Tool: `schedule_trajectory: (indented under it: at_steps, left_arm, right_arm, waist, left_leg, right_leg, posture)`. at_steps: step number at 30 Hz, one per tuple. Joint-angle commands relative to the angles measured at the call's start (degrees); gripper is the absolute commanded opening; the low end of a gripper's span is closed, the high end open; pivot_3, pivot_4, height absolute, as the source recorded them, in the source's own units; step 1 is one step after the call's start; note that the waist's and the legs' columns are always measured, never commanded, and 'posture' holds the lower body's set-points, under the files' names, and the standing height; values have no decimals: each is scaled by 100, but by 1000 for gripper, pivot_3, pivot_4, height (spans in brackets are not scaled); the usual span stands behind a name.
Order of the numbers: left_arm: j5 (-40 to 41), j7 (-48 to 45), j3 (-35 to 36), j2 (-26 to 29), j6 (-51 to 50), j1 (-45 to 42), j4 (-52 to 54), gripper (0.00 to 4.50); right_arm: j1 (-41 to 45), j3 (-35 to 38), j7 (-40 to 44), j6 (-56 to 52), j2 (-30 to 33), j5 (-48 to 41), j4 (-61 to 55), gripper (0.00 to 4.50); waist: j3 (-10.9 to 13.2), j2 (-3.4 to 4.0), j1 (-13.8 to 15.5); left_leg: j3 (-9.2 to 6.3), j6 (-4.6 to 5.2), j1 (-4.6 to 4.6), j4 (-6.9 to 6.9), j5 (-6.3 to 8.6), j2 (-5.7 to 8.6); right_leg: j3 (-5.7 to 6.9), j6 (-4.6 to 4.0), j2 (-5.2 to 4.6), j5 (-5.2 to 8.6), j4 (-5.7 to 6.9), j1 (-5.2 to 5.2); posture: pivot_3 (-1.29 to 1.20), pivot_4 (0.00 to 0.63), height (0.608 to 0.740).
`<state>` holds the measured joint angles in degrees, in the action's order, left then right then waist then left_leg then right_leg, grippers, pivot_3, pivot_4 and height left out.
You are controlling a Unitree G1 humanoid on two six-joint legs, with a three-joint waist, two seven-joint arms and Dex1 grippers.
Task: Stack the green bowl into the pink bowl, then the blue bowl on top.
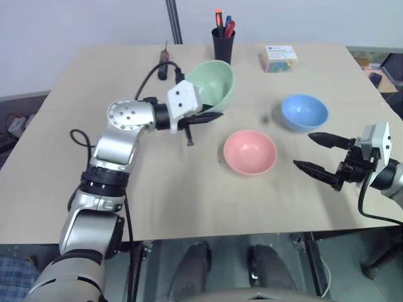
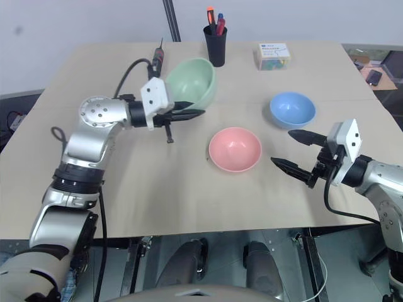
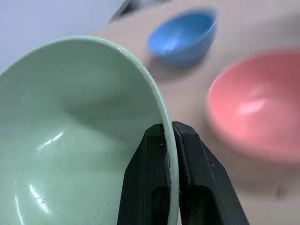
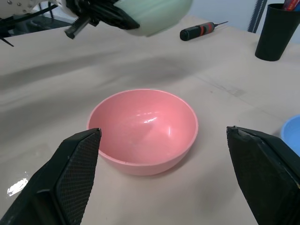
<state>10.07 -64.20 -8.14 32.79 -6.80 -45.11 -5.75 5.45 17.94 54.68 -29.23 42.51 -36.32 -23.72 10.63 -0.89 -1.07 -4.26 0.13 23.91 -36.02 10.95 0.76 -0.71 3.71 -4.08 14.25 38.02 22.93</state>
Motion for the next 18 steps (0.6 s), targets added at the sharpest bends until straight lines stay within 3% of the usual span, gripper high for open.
schedule_trajectory:
  at_steps: [1, 9, 18]
  left_arm:
    - [512, -774, -335, 9, -124, -73, 920, 38]
    - [540, -1872, -1048, -41, 204, -148, 1006, 38]
    - [317, -2156, -1307, -285, 644, -387, 543, 38]
  right_arm:
    - [54, 42, 39, 173, 97, 1, -43, 4500]
    - [89, 8, 83, 243, 124, 41, 46, 4500]
    - [-50, 78, 23, 260, 100, 22, -48, 4500]
  waist:
    - [0, 0, 14]
    - [0, 0, 29]
    - [0, 0, 30]
  left_leg:
    - [-1, 0, 0, -1, 0, -1]
    - [-1, 1, -5, -16, 0, 1]
    - [-2, 2, -6, -22, 1, 1]
  right_leg:
    - [1, 0, 1, 0, 0, 0]
    - [2, 1, -1, 0, -3, -18]
    - [3, 2, -1, 0, -3, -22]
  posture:
    - [0, 150, 740]
    - [0, 150, 740]
    - [0, 150, 740]
